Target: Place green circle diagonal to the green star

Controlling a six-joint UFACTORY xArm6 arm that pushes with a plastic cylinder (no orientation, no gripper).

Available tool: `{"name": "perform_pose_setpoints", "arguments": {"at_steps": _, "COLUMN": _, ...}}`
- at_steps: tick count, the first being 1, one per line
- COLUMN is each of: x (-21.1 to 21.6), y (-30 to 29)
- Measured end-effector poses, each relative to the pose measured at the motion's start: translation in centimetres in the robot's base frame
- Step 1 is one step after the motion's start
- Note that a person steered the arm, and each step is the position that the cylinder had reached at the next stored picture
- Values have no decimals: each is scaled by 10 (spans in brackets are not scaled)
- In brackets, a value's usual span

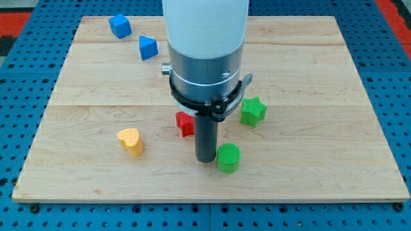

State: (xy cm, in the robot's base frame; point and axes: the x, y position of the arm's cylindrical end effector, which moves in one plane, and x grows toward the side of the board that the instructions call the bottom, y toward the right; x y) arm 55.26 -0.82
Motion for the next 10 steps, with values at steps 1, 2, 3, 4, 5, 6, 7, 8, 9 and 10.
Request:
{"name": "perform_pose_setpoints", "arguments": {"at_steps": 1, "x": 12, "y": -1}}
{"name": "perform_pose_setpoints", "arguments": {"at_steps": 2, "x": 15, "y": 19}}
{"name": "perform_pose_setpoints", "arguments": {"at_steps": 3, "x": 5, "y": 63}}
{"name": "perform_pose_setpoints", "arguments": {"at_steps": 4, "x": 11, "y": 76}}
{"name": "perform_pose_setpoints", "arguments": {"at_steps": 5, "x": 11, "y": 106}}
{"name": "perform_pose_setpoints", "arguments": {"at_steps": 6, "x": 8, "y": 134}}
{"name": "perform_pose_setpoints", "arguments": {"at_steps": 7, "x": 8, "y": 137}}
{"name": "perform_pose_setpoints", "arguments": {"at_steps": 8, "x": 6, "y": 151}}
{"name": "perform_pose_setpoints", "arguments": {"at_steps": 9, "x": 4, "y": 153}}
{"name": "perform_pose_setpoints", "arguments": {"at_steps": 10, "x": 22, "y": 137}}
